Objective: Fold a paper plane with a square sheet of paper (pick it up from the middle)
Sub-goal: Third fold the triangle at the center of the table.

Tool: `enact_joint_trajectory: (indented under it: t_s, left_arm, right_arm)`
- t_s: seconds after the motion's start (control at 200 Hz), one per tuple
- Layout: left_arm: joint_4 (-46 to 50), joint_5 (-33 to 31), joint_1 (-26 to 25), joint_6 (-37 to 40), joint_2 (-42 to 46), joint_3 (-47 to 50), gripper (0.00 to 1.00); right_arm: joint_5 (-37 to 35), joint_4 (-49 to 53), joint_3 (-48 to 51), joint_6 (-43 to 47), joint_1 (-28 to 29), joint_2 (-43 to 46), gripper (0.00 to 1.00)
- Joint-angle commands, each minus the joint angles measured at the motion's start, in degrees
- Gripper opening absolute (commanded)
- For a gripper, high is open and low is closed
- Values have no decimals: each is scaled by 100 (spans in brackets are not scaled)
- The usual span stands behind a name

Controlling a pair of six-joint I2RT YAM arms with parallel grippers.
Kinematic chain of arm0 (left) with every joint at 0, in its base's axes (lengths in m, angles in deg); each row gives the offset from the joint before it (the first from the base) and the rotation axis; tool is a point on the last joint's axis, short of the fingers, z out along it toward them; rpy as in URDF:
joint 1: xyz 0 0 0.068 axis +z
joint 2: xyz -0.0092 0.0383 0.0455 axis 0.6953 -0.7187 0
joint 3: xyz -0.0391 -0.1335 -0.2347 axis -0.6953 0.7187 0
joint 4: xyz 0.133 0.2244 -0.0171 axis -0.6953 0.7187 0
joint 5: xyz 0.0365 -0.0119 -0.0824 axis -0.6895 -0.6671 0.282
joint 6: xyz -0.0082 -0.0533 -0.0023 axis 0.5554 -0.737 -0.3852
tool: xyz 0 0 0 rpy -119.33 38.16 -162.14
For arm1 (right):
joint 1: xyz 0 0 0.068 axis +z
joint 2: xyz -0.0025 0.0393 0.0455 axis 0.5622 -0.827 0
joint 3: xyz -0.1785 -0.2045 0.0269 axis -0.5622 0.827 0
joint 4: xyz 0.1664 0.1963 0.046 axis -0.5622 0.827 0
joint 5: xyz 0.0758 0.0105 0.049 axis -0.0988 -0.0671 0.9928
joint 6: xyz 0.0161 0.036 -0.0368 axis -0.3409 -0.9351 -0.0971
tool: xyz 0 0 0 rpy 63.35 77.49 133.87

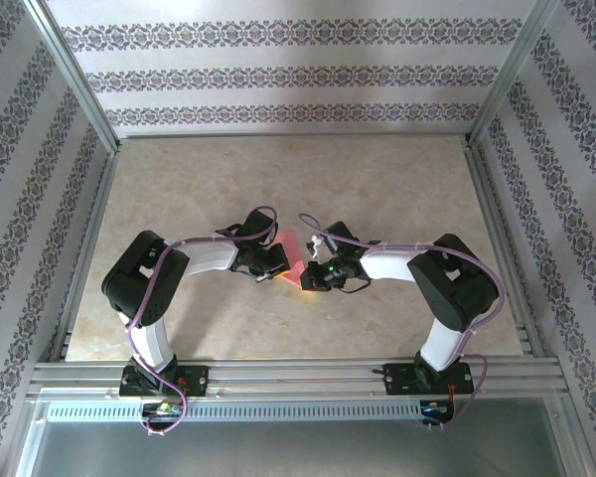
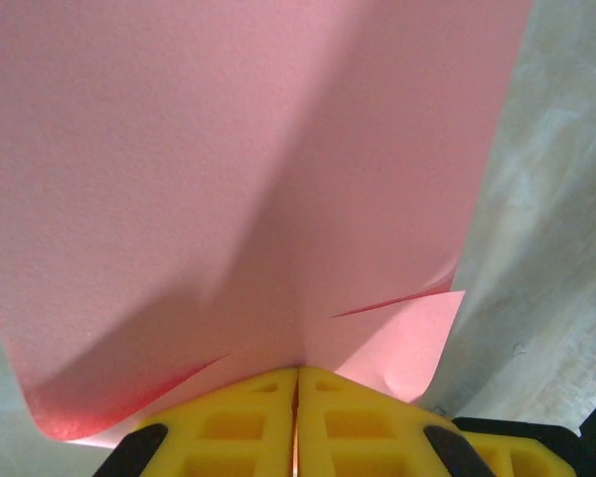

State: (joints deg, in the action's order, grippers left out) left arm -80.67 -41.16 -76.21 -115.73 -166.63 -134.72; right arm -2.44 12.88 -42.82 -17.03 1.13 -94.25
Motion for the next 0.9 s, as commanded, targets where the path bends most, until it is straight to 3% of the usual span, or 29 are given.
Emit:
enact_joint_trajectory:
  t_s: [0.0,0.3,0.625,0.894]
  left_arm:
    - [676,-645,-62,136,-500,197,9]
    - [752,-679,-62,193,-524,177,9]
    - [713,-644,-62,244,-576,138,9]
    - [410,-273,-64,875,-607,-99,9]
  right_arm:
    - [-62,143,146,32,-67,-75,8]
    - [-43,172,327,52,-114,356,9]
    - [-92,124,510,-38,-158,196,8]
    - [-243,-96,246,-205,-115,855,9]
